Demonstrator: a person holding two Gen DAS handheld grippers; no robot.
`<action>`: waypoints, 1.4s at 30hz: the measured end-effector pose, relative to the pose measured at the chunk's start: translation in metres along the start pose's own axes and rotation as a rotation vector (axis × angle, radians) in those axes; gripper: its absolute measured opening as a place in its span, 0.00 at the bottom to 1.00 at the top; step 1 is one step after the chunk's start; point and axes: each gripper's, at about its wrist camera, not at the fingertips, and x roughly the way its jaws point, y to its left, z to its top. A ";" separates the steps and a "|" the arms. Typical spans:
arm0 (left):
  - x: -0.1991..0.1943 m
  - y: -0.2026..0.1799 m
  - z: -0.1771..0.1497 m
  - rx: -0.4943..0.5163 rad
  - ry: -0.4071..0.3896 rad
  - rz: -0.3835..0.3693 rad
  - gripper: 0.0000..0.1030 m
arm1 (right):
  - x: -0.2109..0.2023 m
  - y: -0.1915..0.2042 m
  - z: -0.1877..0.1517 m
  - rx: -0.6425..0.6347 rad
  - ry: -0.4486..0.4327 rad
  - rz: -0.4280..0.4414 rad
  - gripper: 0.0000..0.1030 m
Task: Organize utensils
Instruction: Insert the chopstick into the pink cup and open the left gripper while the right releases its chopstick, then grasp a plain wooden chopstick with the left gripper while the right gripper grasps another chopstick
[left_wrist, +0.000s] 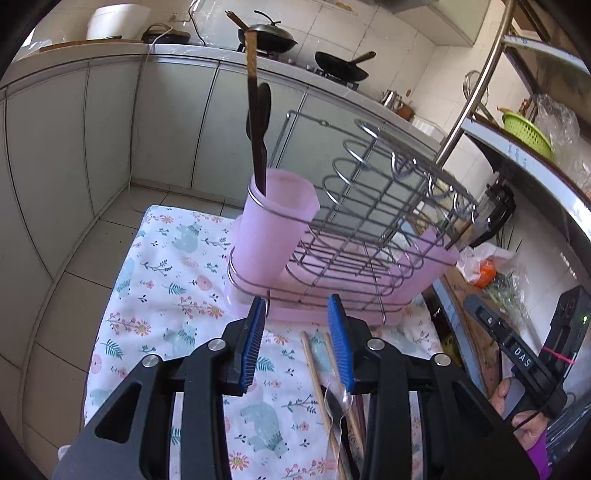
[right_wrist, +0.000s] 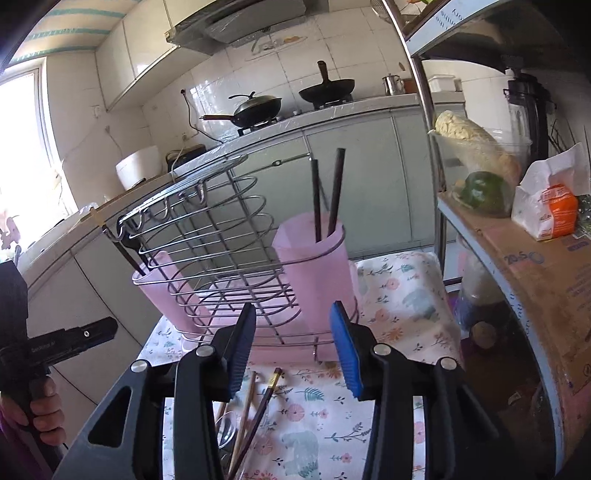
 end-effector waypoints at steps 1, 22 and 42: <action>0.000 -0.001 -0.001 0.008 0.003 0.005 0.34 | 0.001 0.002 -0.002 -0.007 0.009 0.000 0.41; 0.038 0.003 -0.011 0.020 0.130 -0.026 0.34 | 0.029 0.011 -0.015 -0.087 0.137 -0.045 0.41; 0.107 -0.012 -0.035 0.026 0.413 -0.052 0.33 | 0.075 -0.029 -0.040 0.130 0.373 0.062 0.23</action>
